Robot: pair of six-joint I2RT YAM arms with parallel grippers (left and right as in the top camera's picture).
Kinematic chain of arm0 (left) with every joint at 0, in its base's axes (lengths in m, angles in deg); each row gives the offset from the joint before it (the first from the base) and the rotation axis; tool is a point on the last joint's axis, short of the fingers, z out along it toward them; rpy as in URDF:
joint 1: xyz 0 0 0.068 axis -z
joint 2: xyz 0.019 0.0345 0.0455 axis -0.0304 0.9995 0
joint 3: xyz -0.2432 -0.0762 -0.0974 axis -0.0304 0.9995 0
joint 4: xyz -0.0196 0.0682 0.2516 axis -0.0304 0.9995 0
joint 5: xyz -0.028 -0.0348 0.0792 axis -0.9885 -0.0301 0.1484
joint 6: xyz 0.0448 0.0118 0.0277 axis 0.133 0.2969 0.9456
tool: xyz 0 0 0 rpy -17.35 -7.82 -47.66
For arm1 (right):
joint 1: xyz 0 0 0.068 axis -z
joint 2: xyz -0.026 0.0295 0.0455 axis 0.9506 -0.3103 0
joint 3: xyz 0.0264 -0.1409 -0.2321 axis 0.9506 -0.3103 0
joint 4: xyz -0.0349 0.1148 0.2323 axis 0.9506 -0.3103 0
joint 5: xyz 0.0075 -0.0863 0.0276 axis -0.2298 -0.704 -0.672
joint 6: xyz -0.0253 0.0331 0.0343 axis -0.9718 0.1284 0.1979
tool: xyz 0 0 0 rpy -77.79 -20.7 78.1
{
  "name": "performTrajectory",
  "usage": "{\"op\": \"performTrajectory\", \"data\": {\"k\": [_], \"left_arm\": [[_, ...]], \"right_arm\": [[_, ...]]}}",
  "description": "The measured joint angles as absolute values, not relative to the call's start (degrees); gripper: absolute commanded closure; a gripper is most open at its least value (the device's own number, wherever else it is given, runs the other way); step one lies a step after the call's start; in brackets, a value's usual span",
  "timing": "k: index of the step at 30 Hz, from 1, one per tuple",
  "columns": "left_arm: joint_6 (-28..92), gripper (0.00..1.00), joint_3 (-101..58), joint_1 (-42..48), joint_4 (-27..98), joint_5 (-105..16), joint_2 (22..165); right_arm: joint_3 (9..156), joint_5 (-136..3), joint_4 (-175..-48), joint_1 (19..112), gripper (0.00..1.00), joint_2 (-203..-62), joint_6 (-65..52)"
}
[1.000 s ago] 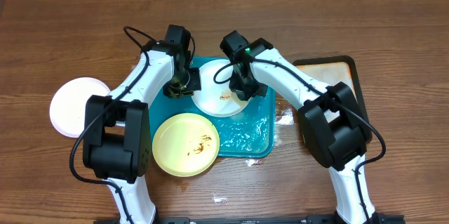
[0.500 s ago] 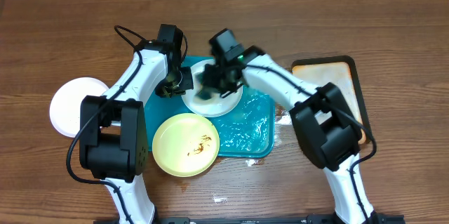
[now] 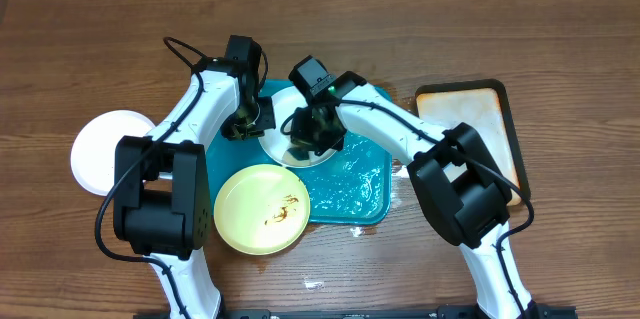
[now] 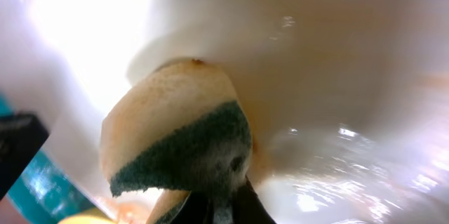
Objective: Clean dirty plates on tray and stack at the side
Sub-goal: 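Scrub the white plate with the sponge in the right gripper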
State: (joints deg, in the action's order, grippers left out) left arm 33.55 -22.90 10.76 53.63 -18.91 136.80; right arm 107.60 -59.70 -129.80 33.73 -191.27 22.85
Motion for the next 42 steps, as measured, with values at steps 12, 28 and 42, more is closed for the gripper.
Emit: {"op": "performTrajectory", "data": {"k": [12,28,42], "left_arm": [[33.57,0.96,-22.92,10.76,54.24,-19.22,136.80],[33.59,0.96,-23.07,10.94,55.07,-18.45,136.80],[33.61,0.96,-23.07,10.94,55.62,-18.47,136.80]], "right_arm": [[108.14,-75.35,-135.73,35.54,0.96,-190.13,31.09],[107.16,-54.10,-113.63,36.87,0.96,-191.29,20.12],[107.14,-56.29,-120.62,36.85,0.96,-191.53,17.28]]}}
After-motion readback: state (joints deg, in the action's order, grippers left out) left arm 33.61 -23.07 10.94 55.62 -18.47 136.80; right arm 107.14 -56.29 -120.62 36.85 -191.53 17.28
